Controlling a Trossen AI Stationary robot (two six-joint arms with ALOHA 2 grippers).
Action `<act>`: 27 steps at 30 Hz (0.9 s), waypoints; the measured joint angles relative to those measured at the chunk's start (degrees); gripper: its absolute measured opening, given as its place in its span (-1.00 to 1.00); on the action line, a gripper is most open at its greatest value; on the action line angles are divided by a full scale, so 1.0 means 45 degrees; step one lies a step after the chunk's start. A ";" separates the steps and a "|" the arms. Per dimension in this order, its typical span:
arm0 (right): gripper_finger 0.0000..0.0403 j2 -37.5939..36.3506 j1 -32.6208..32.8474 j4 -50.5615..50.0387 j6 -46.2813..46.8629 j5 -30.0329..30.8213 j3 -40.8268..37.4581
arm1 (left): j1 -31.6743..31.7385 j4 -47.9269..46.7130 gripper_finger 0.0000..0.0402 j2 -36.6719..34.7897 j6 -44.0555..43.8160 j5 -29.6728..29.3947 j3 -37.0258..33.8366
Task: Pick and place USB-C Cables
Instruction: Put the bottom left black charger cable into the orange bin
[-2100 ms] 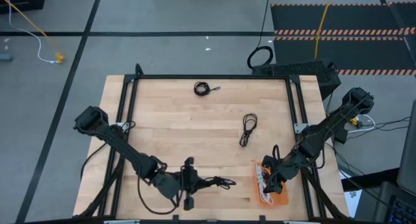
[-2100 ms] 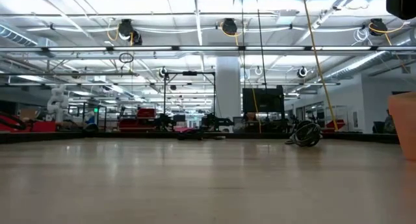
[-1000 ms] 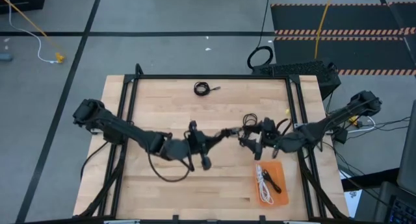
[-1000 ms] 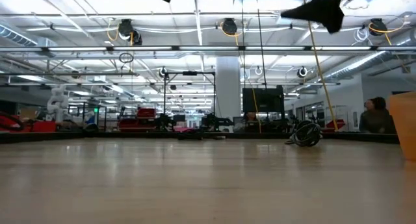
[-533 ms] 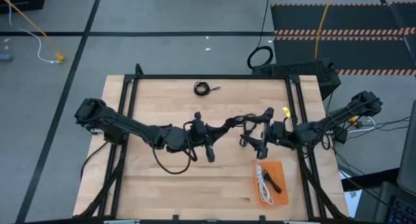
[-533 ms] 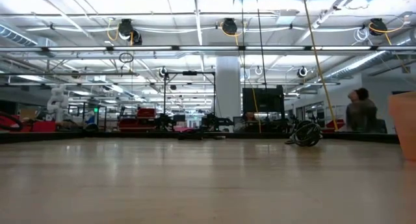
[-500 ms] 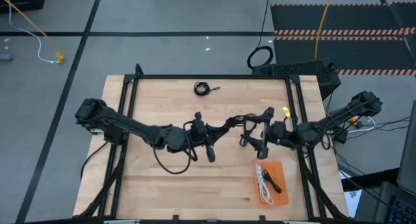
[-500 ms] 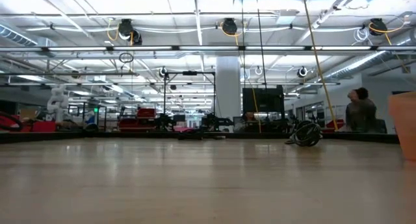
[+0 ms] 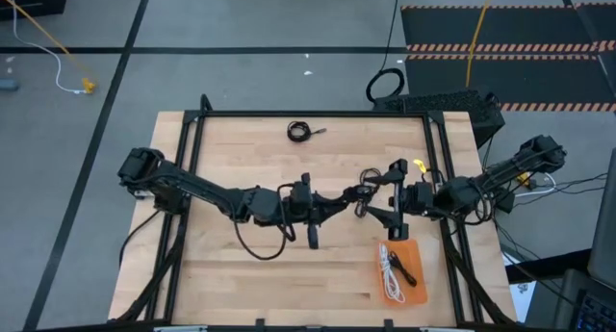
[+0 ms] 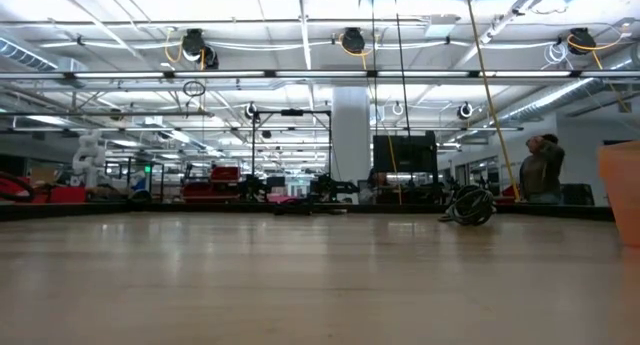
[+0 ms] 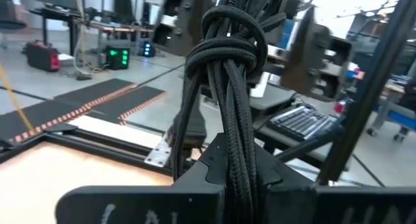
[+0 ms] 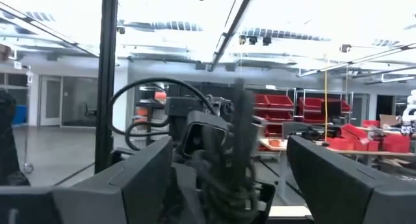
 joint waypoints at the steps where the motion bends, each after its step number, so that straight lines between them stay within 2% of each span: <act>1: 0.41 0.0000 0.0000 -0.0005 -0.0005 0.0000 0.0000 | -0.0005 0.0002 -0.94 0.0000 -0.0001 0.0066 0.0000; 4: 0.26 0.0000 0.0000 0.0000 -0.0005 0.0000 0.0000 | 0.0000 0.0002 -0.93 0.0000 -0.0014 0.0306 0.0000; 8: -0.04 0.0000 -0.0005 0.0050 0.0000 -0.0010 0.0000 | 0.0010 0.0000 -0.91 0.0000 -0.0015 0.0658 0.0000; 14: -0.61 0.0000 -0.0209 0.0195 0.0742 -0.0039 0.0000 | 0.0010 -0.0003 -0.94 0.0000 0.0405 0.0694 0.0000; 17: -0.90 0.0000 -0.0306 0.0183 0.0952 -0.0044 0.0000 | 0.0005 0.0000 -0.84 0.0000 0.0420 0.0696 0.0000; 21: -0.93 0.0000 -0.0340 0.0173 0.0960 -0.0016 0.0000 | 0.0000 0.0000 -0.68 0.0000 0.0422 0.0700 0.0000; 27: -0.96 -0.0071 -0.0335 -0.0270 0.1068 0.0033 0.0005 | 0.0000 -0.0344 -0.63 0.0000 0.0422 0.0710 0.0000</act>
